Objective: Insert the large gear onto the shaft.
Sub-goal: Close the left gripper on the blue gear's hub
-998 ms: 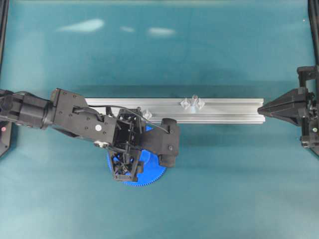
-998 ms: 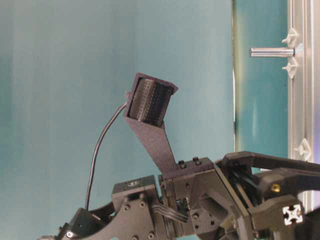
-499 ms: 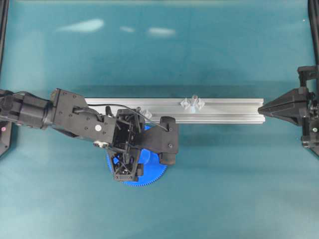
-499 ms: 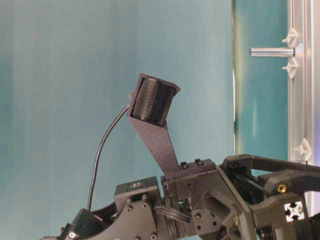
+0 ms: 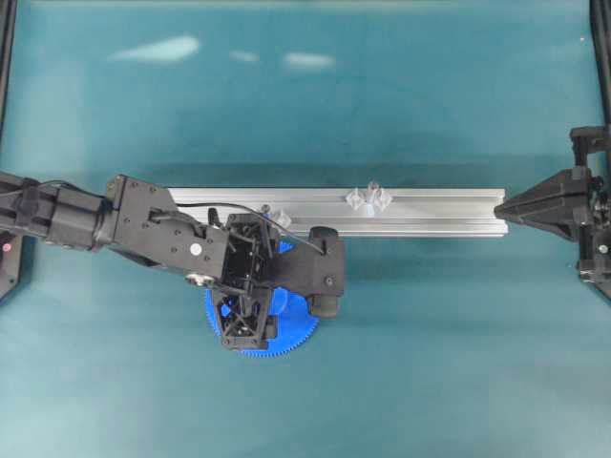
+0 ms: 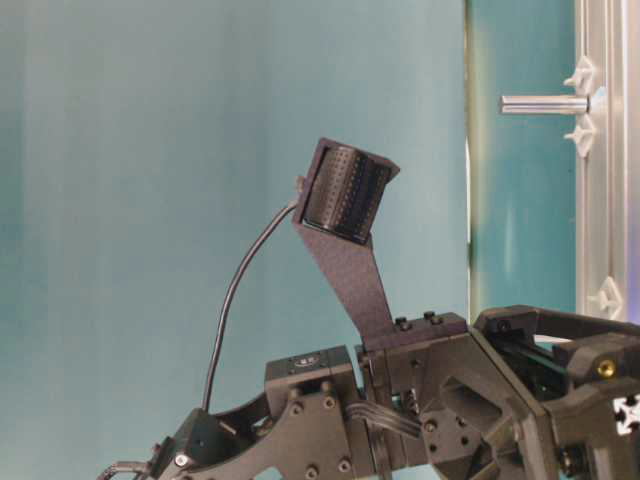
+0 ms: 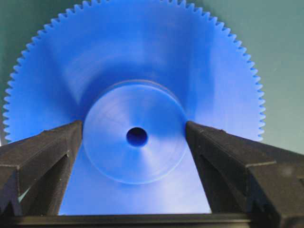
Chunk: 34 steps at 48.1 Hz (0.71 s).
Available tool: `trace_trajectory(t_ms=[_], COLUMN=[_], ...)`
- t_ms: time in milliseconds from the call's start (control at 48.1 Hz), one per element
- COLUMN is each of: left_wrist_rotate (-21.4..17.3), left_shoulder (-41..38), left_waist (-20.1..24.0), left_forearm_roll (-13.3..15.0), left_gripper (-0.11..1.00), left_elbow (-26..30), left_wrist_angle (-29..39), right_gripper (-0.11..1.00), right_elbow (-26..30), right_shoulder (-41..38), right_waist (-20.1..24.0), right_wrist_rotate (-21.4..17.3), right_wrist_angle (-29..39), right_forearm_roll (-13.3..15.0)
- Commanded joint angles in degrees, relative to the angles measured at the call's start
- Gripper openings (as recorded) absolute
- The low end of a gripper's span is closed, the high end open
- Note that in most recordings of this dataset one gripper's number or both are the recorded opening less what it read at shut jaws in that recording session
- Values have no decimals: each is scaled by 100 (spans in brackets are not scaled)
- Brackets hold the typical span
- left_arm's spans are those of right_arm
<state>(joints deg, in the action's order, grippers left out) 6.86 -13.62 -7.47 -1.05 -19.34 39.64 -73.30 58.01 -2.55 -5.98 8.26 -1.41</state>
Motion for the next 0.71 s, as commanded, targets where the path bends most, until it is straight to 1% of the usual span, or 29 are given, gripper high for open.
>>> trace_trajectory(t_ms=[0,312,686], left_wrist_rotate=[0,9,-9], left_shoulder=[35,-97,-70], left_waist=[-9,-26,-44], left_forearm_roll=[-18,-18,-18], left_gripper=[95,95,95], left_elbow=[18,0,-70], left_wrist_angle=[-35,-158,-9], right_gripper=[2,2,2], right_elbow=[62,62,62], right_shoulder=[-35,-35,26], right_waist=[-18,-18,-18], right_wrist_rotate=[-53,-53,-53], right_wrist_angle=[-26,-18,88], right_forearm_roll=[-9,-9,-9])
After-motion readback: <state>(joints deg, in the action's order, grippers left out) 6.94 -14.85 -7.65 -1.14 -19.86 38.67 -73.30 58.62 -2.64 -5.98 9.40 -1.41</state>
